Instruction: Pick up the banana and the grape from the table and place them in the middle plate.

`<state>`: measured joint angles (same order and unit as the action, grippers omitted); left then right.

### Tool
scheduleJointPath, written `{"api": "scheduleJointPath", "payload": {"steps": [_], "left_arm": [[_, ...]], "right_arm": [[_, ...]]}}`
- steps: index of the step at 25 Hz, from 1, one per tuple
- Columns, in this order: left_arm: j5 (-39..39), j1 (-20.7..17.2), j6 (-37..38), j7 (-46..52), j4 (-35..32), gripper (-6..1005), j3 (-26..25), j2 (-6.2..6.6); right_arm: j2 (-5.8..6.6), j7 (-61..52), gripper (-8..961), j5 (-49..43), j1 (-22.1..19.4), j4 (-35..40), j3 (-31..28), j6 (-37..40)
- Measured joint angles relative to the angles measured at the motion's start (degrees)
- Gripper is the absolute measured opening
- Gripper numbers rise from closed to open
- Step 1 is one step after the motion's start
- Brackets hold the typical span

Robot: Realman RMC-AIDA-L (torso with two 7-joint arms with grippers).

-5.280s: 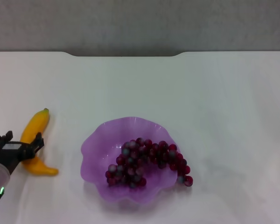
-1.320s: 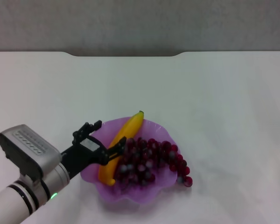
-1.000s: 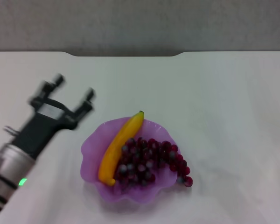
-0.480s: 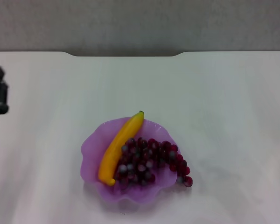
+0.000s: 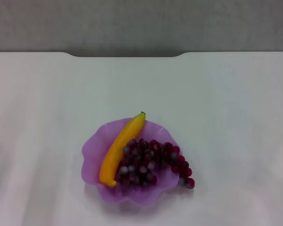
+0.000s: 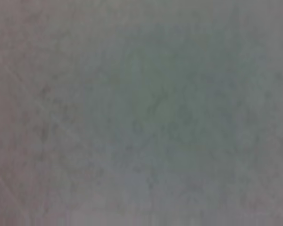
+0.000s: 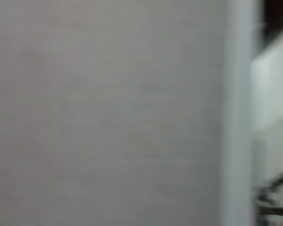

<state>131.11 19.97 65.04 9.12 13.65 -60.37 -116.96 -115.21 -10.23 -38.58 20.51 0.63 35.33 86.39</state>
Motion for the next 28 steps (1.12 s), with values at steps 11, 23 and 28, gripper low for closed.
{"api": "scheduleJointPath", "payload": {"steps": [11,23,28], "left_arm": [[0.7,2.5,-1.4,0.0,-2.3,35,1.4,0.18],[2.0,5.5,7.0,-1.7,-2.3,35,12.6,0.52],[2.3,7.3,6.8,-1.8,-2.4,35,12.6,0.58]], "right_arm": [[0.16,-7.5,-1,10.8,-1.3,-1.7,-7.0,-0.2],[0.91,-20.1,-1,5.4,0.1,7.0,-2.3,-8.2],[1.31,-19.8,0,0.3,3.3,7.9,-2.1,-13.7]]}}
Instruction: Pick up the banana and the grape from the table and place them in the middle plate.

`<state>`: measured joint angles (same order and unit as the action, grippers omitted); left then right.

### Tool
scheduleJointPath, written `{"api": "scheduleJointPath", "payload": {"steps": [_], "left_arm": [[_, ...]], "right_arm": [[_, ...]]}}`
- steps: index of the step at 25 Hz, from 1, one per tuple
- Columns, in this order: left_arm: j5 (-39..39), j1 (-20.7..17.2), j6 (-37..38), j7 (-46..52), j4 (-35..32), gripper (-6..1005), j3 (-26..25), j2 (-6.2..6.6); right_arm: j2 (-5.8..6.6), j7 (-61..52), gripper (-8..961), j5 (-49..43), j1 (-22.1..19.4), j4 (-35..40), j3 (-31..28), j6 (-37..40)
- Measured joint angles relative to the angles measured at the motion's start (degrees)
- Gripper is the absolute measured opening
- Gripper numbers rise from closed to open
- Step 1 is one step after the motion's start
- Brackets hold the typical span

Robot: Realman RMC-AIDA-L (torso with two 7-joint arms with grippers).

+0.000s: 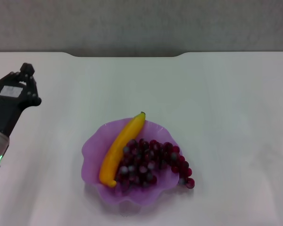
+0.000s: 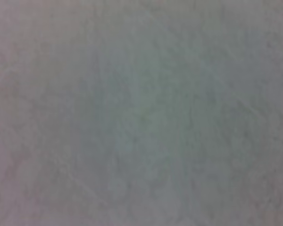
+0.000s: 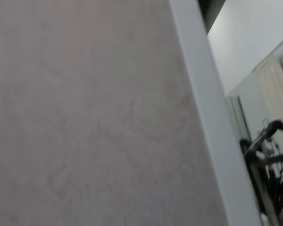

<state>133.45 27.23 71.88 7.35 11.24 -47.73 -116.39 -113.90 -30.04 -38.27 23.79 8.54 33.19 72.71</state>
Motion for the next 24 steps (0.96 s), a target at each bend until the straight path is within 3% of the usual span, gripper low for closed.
{"api": "scheduleJointPath", "payload": {"steps": [9,14,19,24], "left_arm": [[0.0,3.1,-0.2,0.0,-0.7,35,0.1,-0.25],[0.0,4.2,-0.2,0.0,-0.5,35,0.1,-0.46],[-0.9,4.6,-0.3,0.0,-0.7,35,-0.4,-0.38],[-0.9,6.0,0.2,0.0,-0.6,35,-0.5,-0.31]], "right_arm": [[0.4,0.7,0,-6.3,4.7,2.1,0.0,-7.8],[0.29,1.8,0,-7.0,6.0,2.2,0.0,-7.7],[-0.66,6.0,0,-7.0,6.7,1.8,0.0,-7.0],[-0.54,6.4,0,-7.0,7.7,1.0,0.0,-5.1]]}}
